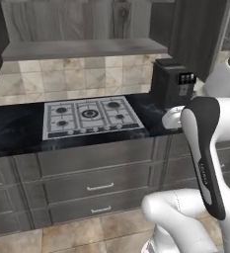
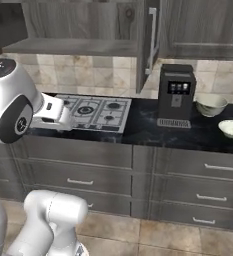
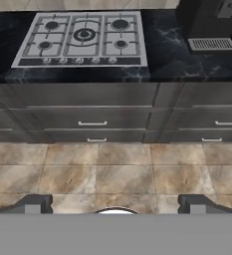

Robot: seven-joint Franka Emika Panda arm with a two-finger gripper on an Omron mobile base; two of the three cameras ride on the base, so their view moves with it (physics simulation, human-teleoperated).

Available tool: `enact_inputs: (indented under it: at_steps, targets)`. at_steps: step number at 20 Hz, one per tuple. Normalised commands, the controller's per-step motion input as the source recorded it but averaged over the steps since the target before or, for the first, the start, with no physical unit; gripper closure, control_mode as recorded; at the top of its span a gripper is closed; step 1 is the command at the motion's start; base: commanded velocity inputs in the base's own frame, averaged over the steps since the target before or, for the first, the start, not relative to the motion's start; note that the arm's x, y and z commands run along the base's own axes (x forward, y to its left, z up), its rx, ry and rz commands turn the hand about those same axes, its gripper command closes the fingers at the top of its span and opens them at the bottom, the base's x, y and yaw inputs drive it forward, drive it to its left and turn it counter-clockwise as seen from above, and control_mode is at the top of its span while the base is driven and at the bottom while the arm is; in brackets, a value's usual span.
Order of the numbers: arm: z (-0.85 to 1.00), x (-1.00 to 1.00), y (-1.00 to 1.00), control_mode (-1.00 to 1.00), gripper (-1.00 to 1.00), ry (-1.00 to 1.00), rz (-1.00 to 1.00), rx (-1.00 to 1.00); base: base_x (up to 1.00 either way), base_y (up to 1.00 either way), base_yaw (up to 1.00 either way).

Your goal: Pick up the bowls on the counter and stack them on top of one another in the open cabinet. Place the smaller bowl on top of the larger bowl.

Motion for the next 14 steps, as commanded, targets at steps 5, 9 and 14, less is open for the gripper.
enact_inputs:
  at_steps: [5,9,14]
  targets:
    - [0.0,0.0,0.0,1.0,-1.0,0.0,0.0,0.0,-0.16,-0.61,0.02]
    - [0.0,0.0,0.0,1.0,-1.0,0.0,0.0,0.0,-0.15,-0.61,0.02]
    - [0.0,0.0,0.0,1.0,-1.0,0.0,0.0,0.0,-0.14,-0.61,0.02]
